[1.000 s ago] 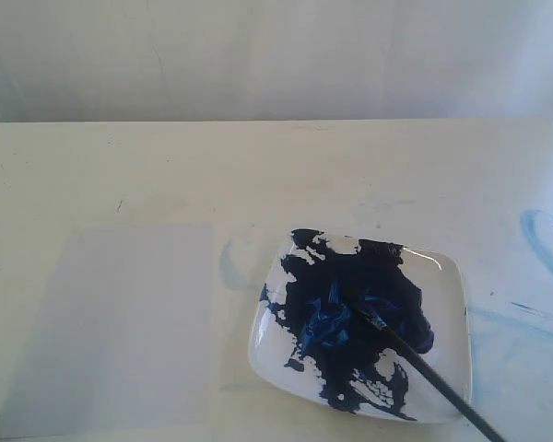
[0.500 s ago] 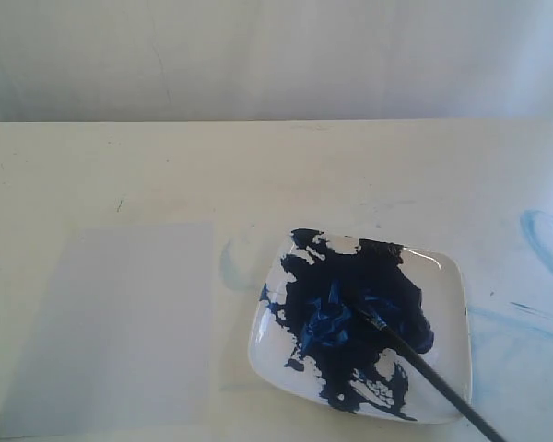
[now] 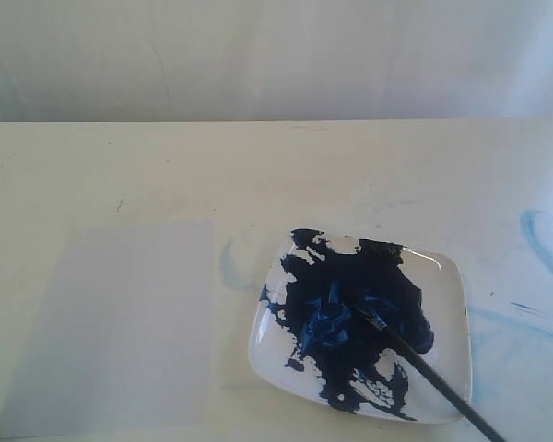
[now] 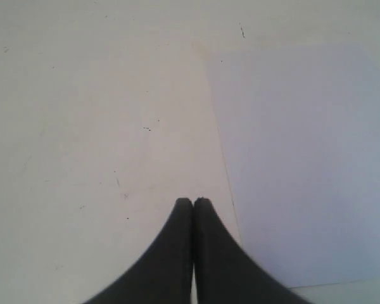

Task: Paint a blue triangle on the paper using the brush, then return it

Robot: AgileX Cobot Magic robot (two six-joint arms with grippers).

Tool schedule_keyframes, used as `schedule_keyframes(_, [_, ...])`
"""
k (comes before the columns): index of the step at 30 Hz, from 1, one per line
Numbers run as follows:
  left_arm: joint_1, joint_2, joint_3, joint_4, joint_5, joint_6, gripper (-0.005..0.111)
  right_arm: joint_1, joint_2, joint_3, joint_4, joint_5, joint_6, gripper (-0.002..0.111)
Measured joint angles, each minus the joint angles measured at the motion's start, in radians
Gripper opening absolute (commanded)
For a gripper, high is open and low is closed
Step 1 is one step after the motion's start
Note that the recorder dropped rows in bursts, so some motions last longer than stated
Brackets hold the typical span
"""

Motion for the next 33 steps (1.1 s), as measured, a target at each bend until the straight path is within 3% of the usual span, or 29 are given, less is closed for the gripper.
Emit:
schedule_keyframes(3, [0.0,0.0,0.0,0.0,0.0,0.0,0.0,0.0,0.003,-0.062,-0.07,0.279,0.143,0.0])
schedule_keyframes(6, [0.0,0.0,0.0,0.0,0.0,0.0,0.0,0.023,0.067,-0.156,-0.102,0.562,0.124,0.0])
schedule_keyframes(16, [0.0,0.0,0.0,0.0,0.0,0.0,0.0,0.119,0.625,-0.489,0.452,1.198,-0.658,0.0])
schedule_keyframes(24, [0.0,0.0,0.0,0.0,0.0,0.0,0.0,0.173,0.786,-0.502,0.469,1.364,-0.768,0.0])
schedule_keyframes(33, [0.0,0.0,0.0,0.0,0.0,0.0,0.0,0.299,0.812,-0.467,0.461,1.388,-0.717,0.0])
